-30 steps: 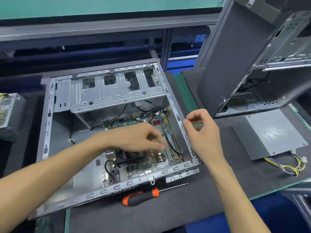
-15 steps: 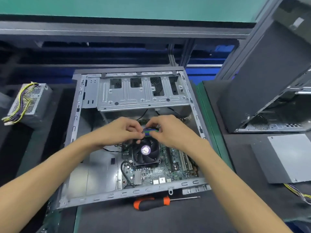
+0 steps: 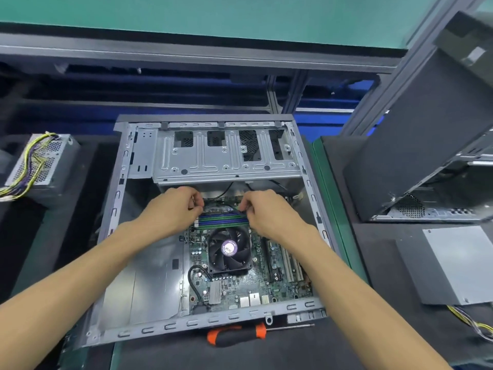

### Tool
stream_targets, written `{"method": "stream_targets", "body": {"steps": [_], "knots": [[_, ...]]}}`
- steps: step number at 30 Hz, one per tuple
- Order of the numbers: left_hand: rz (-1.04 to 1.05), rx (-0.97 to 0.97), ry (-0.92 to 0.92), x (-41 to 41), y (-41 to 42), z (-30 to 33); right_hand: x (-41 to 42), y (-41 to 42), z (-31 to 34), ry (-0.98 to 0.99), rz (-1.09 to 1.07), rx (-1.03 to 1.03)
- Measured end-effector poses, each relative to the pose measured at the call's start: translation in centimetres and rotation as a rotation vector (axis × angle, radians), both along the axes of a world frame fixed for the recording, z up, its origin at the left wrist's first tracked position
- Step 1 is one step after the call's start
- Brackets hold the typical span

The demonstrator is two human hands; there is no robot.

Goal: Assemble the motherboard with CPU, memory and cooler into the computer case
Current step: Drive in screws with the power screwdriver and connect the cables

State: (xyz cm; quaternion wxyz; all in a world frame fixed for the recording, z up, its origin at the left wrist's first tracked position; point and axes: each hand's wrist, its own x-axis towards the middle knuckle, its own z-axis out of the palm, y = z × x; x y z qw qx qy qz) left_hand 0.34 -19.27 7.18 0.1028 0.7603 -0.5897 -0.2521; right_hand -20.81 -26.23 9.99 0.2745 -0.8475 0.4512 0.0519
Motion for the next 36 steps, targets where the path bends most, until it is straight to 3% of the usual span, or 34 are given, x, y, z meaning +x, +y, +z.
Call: {"method": "stream_targets", "body": {"steps": [6,11,16,21,24,29,36], "knots": [[-0.15,0.096,-0.159,-1.1,-0.9,0.2,-0.1,0.5,0.0,0.15,0.1,0.019],[-0.319,0.32,-0.07,-0.9,-0.2,-0.3,-0.7,0.5,0.1,0.137,0.097,0.019],[-0.419,0.435,-0.121,-0.6,0.2,0.2,-1.2,0.6,-0.4,0.138,0.08,0.105],[-0.371,0.288,-0.4,-1.3,1.2,0.8,-1.1,0.8,-0.3,0.203,0.084,0.139],[-0.431,0.258,-0.438,-2.1,1.4,1.6,-1.2,1.2,-0.1,0.244,0.111,0.12],[-0.405,-0.208,-0.174,-4.2,0.8,3.1,-1.6,2.6,0.5,0.262,0.145,0.05],[-0.628,-0.159,-0.009,-9.0,-3.2,2.2,-4.0,3.6,3.1,0.124,0.112,-0.079]]}}
